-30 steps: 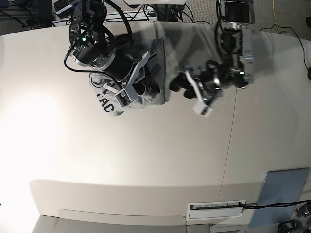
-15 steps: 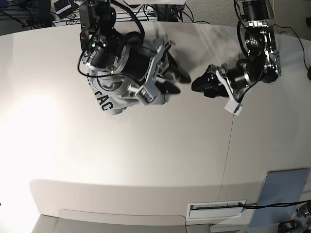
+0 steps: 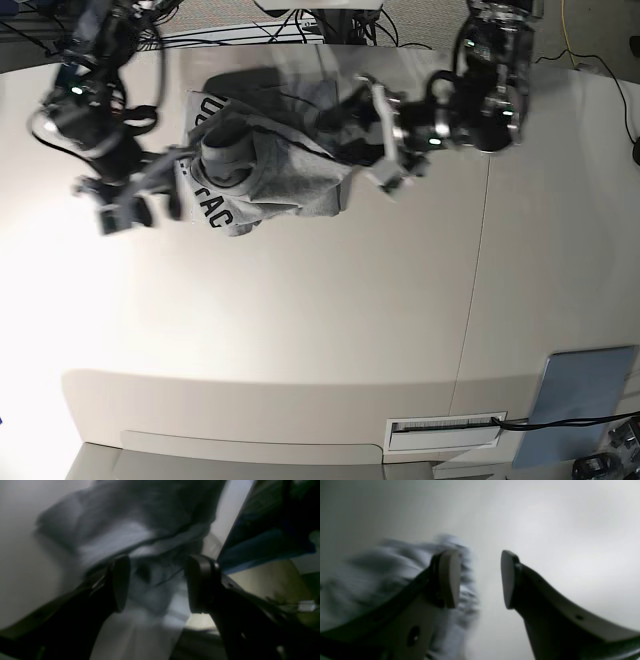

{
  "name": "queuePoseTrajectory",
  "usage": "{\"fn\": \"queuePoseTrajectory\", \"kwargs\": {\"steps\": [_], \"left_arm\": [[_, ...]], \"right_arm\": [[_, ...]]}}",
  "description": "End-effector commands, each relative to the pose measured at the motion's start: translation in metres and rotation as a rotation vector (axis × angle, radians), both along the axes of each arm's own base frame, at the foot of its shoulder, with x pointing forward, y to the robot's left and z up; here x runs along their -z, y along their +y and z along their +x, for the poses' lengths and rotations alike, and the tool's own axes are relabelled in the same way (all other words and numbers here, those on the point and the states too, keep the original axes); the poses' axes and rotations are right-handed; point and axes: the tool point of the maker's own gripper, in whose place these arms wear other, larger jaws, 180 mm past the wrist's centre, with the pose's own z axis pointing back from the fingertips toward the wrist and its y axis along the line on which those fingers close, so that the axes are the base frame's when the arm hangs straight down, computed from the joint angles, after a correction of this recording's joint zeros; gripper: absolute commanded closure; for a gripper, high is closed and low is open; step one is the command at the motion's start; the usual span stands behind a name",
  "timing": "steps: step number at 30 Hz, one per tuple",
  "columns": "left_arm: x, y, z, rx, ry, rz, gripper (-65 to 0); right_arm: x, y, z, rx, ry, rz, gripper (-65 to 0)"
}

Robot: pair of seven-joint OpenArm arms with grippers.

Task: Fold the T-shirt properly
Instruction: 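Release the folded end and raise the right gripper away, then press and pull the bunched fabric with the left gripper to flatten it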

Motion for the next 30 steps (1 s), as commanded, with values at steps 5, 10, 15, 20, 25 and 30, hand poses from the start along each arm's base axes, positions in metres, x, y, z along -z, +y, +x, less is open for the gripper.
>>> {"fn": "queuePoseTrajectory", "kwargs": {"steps": [5,10,15,20,25,30], "left_arm": [[-0.015,-0.041,-0.003,0.061,-0.079,-0.036,-34.3],[0.002,-0.055,-0.001,0.096,-0.146,0.123,-34.3],[0.013,-0.053,0.011,0.045,-0.235,0.245,-34.3],[0.005,-0.060,0.014,0.023,-0.255,0.199,-34.3],[-0.003,-0.066,0.015,0.024,-0.255,0.145,-34.3],[0.009,-0.062,0.021,0.016,-0.351,0.286,-34.3]], "right_arm": [[-0.014,-0.067,-0.017,0.149,-0.015,-0.124,-26.6],[-0.018,-0.118,-0.045,0.280,0.018,-0.200,-26.6],[-0.021,-0.149,-0.068,0.371,0.043,-0.230,-26.6],[-0.019,-0.152,-0.076,0.383,0.057,-0.225,-26.6],[-0.019,-0.152,-0.077,0.384,0.058,-0.225,-26.6],[-0.019,-0.152,-0.076,0.384,0.058,-0.225,-26.6]]}}
